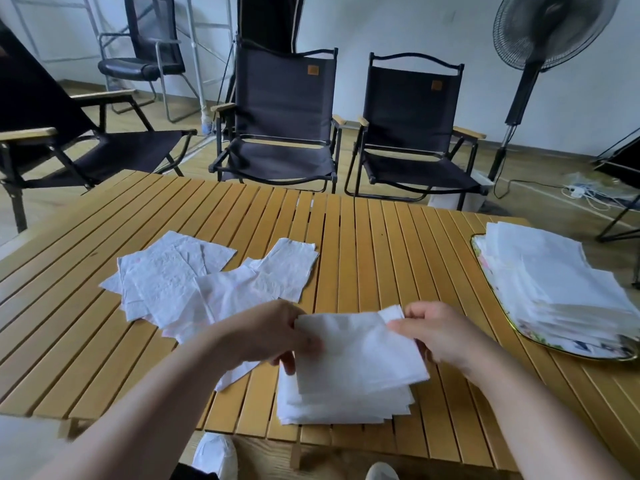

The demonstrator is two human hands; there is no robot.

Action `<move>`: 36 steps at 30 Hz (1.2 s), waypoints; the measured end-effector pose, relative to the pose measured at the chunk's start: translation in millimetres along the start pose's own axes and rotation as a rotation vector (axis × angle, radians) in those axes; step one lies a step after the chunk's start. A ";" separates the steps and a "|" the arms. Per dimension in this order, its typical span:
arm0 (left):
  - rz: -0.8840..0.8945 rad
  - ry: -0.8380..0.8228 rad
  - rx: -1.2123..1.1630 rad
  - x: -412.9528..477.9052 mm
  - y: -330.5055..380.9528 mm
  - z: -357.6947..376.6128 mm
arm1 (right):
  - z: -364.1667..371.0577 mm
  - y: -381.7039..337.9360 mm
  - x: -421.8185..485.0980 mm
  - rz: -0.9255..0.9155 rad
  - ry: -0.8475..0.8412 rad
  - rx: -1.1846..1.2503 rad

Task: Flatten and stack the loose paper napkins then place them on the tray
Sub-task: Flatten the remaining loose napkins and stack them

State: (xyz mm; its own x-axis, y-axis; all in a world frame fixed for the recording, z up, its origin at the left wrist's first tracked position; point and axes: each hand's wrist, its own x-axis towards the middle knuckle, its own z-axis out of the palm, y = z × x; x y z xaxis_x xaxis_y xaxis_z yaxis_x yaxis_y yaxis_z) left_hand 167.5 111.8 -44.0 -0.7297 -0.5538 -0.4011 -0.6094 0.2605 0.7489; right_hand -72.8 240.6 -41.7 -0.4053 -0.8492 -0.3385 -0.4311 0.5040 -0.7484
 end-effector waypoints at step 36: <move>0.155 0.654 0.386 -10.7 -44.0 -57.4 | 109.9 -74.0 32.9 -0.436 0.227 0.008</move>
State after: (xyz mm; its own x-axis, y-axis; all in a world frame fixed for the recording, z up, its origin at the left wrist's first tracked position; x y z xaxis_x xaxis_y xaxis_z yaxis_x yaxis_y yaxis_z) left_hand 219.9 60.8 -42.4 -0.5569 -0.8117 0.1761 -0.6680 0.5637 0.4858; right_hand 34.3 158.1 -60.2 -0.3540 -0.9247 0.1398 -0.5940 0.1069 -0.7973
